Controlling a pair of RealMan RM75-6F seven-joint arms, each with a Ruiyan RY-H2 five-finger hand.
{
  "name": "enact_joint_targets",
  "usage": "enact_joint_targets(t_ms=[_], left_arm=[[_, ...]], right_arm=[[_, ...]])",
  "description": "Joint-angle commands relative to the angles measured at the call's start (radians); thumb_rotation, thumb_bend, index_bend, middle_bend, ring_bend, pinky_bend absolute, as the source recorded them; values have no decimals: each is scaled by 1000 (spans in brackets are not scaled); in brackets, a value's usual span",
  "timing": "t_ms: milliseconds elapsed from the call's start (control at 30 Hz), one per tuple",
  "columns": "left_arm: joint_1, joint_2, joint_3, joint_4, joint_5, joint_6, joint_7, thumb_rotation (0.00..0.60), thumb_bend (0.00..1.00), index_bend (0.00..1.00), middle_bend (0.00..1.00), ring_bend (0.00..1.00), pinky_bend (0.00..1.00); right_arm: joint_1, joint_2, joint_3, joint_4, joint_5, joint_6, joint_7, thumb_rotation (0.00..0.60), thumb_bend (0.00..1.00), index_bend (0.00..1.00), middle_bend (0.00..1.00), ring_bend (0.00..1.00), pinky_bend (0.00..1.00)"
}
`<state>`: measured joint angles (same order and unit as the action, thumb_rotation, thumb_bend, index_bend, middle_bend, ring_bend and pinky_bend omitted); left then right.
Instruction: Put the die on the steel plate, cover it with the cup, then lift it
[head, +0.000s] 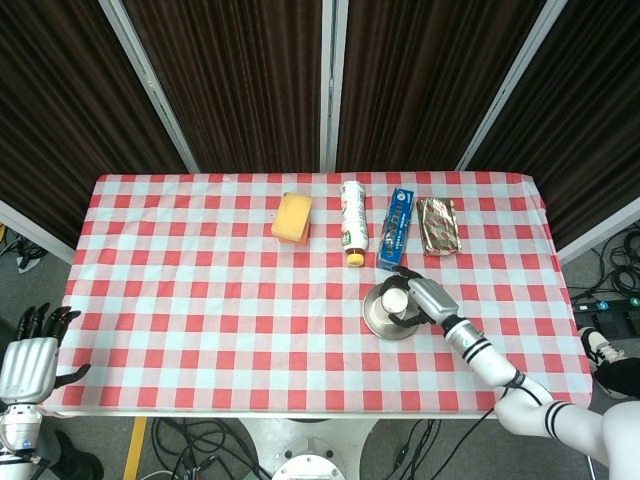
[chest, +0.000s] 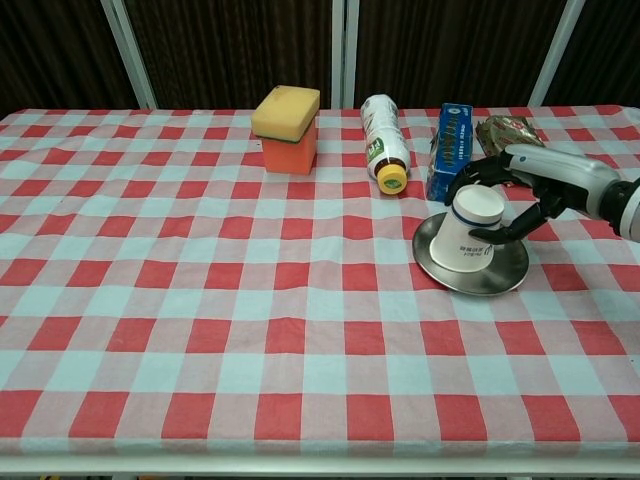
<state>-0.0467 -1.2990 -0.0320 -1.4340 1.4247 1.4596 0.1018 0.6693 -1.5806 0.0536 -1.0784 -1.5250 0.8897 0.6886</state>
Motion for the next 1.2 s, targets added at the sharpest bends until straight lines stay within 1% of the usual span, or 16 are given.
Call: enact_joint_targets(t_ms=[33,167,233,300,400,467,500,633,700,767,867,933,1033,1133,1200], left_arm=[[2,0,0,-1,-3,0,0,600,27,193,145,46,32],[2,-2,0,0,-3,0,0,600,27,193,145,46,32],[2,-3,0,3,-3,-2,-1,600,27,193,145,47,32],[2,-4,0,5,-3,-2,-1,600,27,193,144,47,32],[1,-5,0,7,-2,-2,-3,600,27,193,144,46,32],[3,-5,0,7,-3,-1,-4,600,27,193,144,46,32],[3,-5,1,7,-4,-1,-4,600,27,193,144,47,32],[3,-5,-1,8,-5,-3,-4,600,27,193,145,46,32],[1,-5,-1,8,-3,-3,-2,600,27,193,145,46,32],[0,-4,-2,7,-3,-3,-1,600,27,193,144,46,32],[0,-3,-2,4,-4,-4,0,600,27,193,144,46,32],[1,-2,-2,2,-4,-3,1,600,27,193,144,46,32],[2,-1,-3,-1,-7,-3,4,600,27,193,144,47,32],[1,-1,-3,-2,-7,-5,6,600,27,193,145,46,32],[1,-1,-2,-1,-6,-3,6,600,27,193,145,46,32]], right_arm=[[5,-9,-1,0,-8,15,7,600,272,488,283,63,106],[11,29,-57,-50,-78,27,48,600,280,488,286,63,101],[15,40,-70,-57,-89,26,52,600,283,492,291,63,99],[15,32,-57,-37,-67,22,42,600,284,495,293,63,97],[14,-7,-14,23,-3,11,25,600,284,495,292,62,97],[16,-18,-4,39,8,11,29,600,284,495,291,62,96],[16,-17,-9,34,-1,17,36,600,284,495,291,63,96],[20,20,-68,-18,-78,38,87,600,289,496,292,63,92],[21,30,-82,-26,-91,40,92,600,293,494,292,63,88],[20,26,-73,-11,-74,36,81,600,294,492,293,63,87],[17,-2,-38,31,-25,33,68,600,294,492,292,63,87],[19,-12,-29,45,-15,31,71,600,293,492,291,63,87],[23,2,-54,19,-52,43,94,600,294,492,291,63,87],[32,33,-103,-21,-111,48,124,600,300,492,292,63,87],[35,40,-110,-24,-119,50,130,600,303,491,292,63,84]])
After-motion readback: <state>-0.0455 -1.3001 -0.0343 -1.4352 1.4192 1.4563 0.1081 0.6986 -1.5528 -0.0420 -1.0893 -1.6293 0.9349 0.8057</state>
